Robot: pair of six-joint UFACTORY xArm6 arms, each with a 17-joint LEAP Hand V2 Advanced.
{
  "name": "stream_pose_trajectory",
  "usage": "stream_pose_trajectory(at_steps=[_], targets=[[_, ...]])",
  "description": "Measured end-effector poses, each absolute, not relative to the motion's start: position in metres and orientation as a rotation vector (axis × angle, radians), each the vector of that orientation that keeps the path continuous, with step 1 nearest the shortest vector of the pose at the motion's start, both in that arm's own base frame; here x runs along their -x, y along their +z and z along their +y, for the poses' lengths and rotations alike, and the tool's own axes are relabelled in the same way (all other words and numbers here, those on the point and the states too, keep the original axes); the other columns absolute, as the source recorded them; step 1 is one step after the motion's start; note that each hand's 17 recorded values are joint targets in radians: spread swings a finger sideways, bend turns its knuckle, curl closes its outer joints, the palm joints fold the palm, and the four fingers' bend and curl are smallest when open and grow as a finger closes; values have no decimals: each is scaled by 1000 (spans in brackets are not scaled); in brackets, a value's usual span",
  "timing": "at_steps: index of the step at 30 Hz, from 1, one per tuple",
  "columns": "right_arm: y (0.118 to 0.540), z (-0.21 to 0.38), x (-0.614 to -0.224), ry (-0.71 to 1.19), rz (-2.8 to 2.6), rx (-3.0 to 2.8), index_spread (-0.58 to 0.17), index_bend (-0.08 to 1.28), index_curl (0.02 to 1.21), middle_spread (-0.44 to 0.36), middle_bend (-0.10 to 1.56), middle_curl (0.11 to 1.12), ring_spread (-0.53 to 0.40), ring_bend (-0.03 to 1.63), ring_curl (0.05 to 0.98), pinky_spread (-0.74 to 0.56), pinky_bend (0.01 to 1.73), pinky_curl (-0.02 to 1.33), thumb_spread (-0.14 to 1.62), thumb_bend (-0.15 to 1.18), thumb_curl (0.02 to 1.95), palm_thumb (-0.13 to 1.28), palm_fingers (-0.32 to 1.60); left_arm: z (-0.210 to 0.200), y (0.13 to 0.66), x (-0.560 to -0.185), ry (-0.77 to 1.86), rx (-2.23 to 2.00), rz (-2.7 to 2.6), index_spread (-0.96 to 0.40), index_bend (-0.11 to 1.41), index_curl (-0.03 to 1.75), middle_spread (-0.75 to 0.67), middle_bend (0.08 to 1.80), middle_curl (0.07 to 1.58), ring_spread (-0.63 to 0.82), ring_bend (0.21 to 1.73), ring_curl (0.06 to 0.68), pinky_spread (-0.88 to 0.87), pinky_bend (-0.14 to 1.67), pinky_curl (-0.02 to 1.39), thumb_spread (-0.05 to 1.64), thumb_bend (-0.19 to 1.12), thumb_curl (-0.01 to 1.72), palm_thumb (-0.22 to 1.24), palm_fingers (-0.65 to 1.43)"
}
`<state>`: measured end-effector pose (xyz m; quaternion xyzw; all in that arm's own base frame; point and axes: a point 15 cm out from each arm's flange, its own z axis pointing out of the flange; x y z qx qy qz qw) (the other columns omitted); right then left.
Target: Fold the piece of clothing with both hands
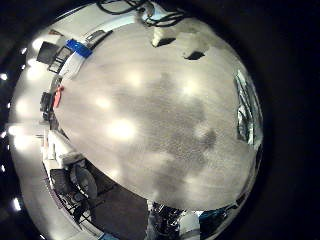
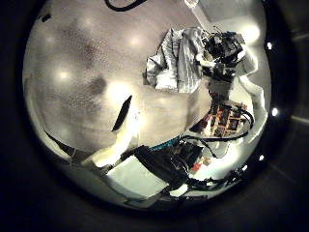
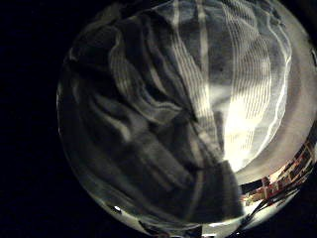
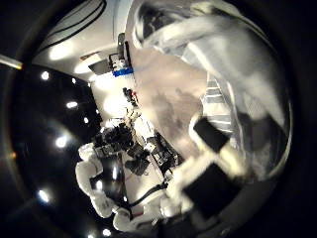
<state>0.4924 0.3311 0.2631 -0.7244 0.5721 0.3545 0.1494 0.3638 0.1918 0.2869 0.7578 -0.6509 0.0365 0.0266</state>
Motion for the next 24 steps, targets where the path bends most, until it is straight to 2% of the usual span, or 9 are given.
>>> stream_pose_trajectory(at_steps=[3,6,8,14,20,24], targets=[[270,313,-489,930,1624,2180,-532,255,568,-26,504,353,143,834,299,288,924,526,1103,-34,612,671,-123,182,291,-366,115,-2330,-2022,34,182,384,287,179,299,401,626,214,450,371,333,1128,-22,311,412,135],[280,287,-489,765,1603,2316,-544,227,515,4,417,328,193,707,256,375,771,453,1089,-40,579,619,-127,168,297,-368,113,-2315,-2048,33,182,384,287,179,298,401,626,215,450,371,333,1127,-21,311,411,135],[296,267,-491,625,1587,2396,-546,210,489,10,371,318,203,633,233,392,668,409,1085,-35,562,599,-122,164,299,-367,113,-2311,-2054,33,182,384,287,179,298,401,625,215,450,371,333,1126,-21,311,411,135],[348,218,-497,264,1561,2529,-537,164,411,15,262,299,211,513,203,420,551,344,1075,-29,522,572,-43,150,303,-360,108,-2291,-2071,33,181,384,287,178,298,402,628,214,450,370,333,1126,-21,311,410,136],[367,198,-503,68,1560,2587,-526,146,349,37,209,300,227,477,200,432,528,327,1068,-25,494,566,-18,142,309,-348,110,-2285,-2080,33,182,385,287,177,297,403,631,213,450,373,334,1125,-21,312,408,135],[390,178,-498,31,1584,2560,-513,144,315,44,197,306,231,465,205,435,524,323,1070,-27,477,558,-14,134,315,-344,119,-2292,-2091,30,185,387,287,179,298,404,628,211,450,371,332,1124,-21,313,407,139]])
